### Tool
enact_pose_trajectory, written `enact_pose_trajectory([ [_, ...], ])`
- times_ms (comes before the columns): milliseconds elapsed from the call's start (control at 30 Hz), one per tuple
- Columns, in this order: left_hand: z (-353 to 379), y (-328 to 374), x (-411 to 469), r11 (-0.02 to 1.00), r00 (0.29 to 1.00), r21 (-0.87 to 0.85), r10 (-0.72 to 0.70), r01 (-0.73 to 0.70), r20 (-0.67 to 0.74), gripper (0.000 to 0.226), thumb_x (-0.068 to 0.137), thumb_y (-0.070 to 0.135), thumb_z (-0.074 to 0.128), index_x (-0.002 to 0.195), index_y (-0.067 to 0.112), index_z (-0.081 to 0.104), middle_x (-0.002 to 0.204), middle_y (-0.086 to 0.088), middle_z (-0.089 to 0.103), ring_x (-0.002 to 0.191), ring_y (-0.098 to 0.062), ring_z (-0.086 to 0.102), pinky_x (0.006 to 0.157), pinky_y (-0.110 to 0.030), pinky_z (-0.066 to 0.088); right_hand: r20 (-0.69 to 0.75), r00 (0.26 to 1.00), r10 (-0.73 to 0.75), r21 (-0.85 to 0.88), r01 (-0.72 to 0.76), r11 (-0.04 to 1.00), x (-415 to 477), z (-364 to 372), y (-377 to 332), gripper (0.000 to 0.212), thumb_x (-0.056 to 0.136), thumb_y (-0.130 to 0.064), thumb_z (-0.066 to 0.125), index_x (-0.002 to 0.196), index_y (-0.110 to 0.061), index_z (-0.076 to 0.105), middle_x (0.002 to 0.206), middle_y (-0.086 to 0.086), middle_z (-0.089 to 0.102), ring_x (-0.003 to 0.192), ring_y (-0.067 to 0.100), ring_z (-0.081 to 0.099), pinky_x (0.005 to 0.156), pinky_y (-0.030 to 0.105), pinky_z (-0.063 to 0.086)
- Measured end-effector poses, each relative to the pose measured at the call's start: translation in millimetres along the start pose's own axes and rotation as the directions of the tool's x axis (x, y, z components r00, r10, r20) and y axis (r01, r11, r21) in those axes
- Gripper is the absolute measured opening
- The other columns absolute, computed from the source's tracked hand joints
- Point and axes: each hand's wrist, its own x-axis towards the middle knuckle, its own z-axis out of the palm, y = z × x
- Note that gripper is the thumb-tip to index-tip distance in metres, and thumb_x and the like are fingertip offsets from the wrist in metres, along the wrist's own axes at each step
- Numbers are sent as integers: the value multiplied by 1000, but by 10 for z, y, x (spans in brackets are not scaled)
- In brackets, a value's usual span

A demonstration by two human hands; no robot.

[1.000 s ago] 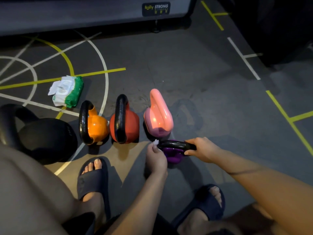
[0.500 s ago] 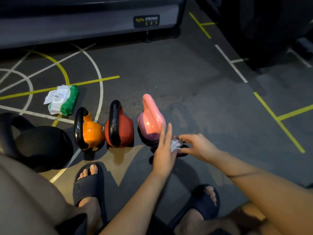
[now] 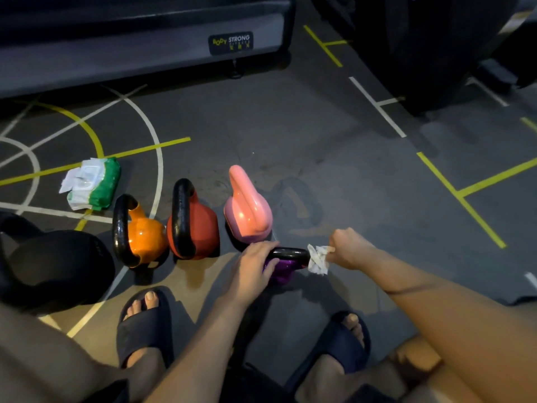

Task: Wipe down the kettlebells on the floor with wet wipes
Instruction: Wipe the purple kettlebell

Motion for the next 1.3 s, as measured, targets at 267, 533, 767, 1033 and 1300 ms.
enact_pose_trajectory([
  [267,81,349,-347,975,995,-199,-104,103,8,17,97,28,59,104,18,71,100,5,70,94,-14,67,86,-32,53,160,962,-223,442,132,887,-171,18,-422,14,78,-20,69,75,-14,57,69,3,73,58,12,69,57,24,54],
  [533,280,523,-347,556,786,-606,-583,569,203,18,95,4,63,104,20,65,84,-4,78,73,-15,72,68,-31,55,70,968,-241,311,208,927,-119,88,-303,21,72,-43,84,75,-25,73,75,-4,71,63,3,55,61,17,41],
  [767,355,339,-422,816,812,-183,-572,549,-118,30,90,8,63,109,27,76,94,-3,77,84,-21,68,74,-29,46,-68,991,-114,231,127,965,9,114,-176,37,81,-36,78,112,-21,63,101,3,69,97,23,65,84,32,50],
  [1033,761,159,-327,864,984,504,-67,-27,168,49,81,17,43,119,22,73,111,2,75,105,-25,70,100,-49,52,-60,979,-196,208,204,956,69,250,-134,34,90,-34,68,123,-25,66,108,3,72,104,23,65,87,30,48],
  [1300,889,371,-125,854,969,487,-240,185,53,20,64,2,73,74,19,71,64,-3,68,60,-24,66,60,-28,51,-24,966,-256,212,255,943,121,280,-71,18,91,-34,66,108,-30,71,88,3,70,86,23,63,76,33,51],
])
